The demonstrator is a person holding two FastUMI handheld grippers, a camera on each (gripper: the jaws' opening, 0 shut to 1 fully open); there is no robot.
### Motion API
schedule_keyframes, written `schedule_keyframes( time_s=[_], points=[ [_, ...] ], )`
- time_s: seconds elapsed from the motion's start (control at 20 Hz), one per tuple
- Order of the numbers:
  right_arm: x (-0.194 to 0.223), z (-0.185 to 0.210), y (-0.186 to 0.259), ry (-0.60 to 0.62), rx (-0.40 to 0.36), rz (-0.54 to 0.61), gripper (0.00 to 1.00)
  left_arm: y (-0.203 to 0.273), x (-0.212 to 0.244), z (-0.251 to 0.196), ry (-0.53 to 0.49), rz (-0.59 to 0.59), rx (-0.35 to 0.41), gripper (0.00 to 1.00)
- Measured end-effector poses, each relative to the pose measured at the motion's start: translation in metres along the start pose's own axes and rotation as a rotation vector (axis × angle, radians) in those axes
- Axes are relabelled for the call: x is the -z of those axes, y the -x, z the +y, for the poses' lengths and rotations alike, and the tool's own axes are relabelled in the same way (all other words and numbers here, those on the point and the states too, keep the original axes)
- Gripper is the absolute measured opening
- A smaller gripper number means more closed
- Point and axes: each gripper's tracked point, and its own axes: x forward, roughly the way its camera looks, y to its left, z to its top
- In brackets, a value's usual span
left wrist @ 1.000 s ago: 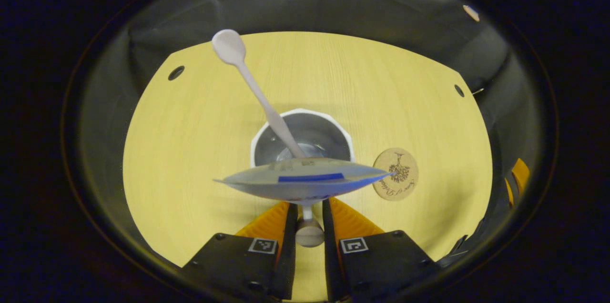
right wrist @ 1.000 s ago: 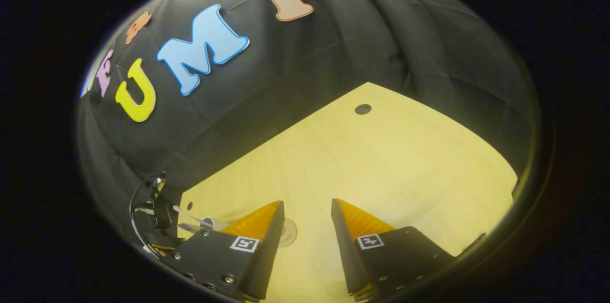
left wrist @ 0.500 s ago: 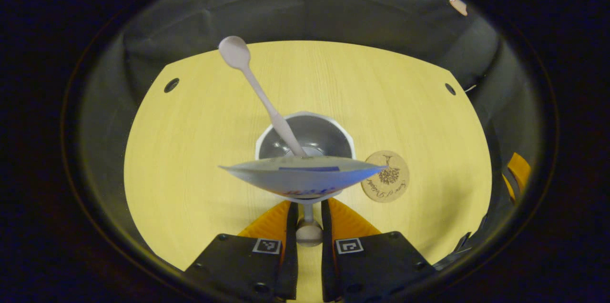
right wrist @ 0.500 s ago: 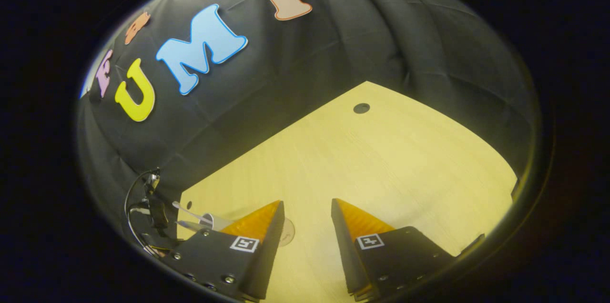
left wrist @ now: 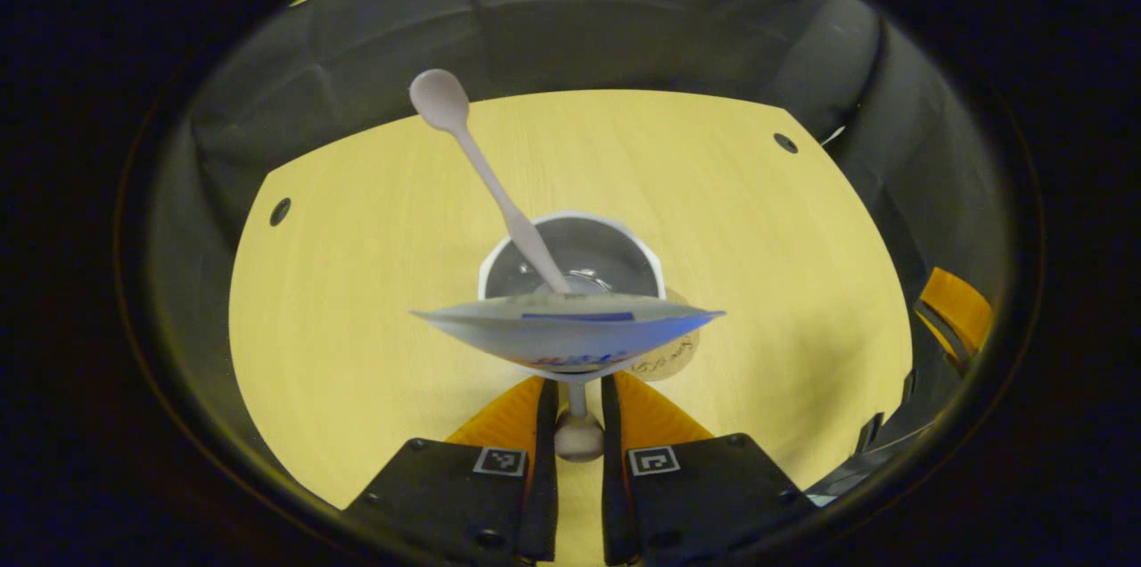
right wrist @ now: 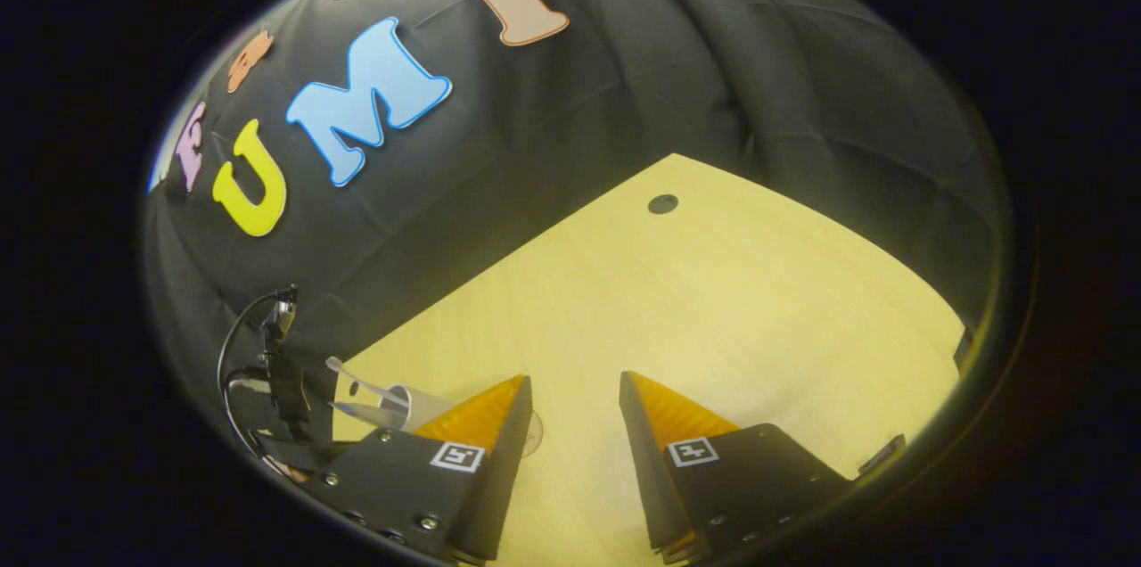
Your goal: Put the toothbrush and toothpaste on the desktop into the cup, then pick up the cup and place it on the coaster on the desktop.
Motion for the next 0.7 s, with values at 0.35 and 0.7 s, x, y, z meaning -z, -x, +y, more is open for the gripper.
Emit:
schedule_keyframes(
  time_s=[0.35,0.7],
  points=[
    [-0.003,-0.031,0.015,-0.044,0.048,-0.017,0.60,-0.013,0.002,-0.041,-0.043,0.019,0.040,0.27],
    [-0.005,-0.050,0.023,-0.075,0.073,-0.021,0.60,-0.018,0.019,-0.065,-0.070,0.047,0.042,0.27]
  ],
)
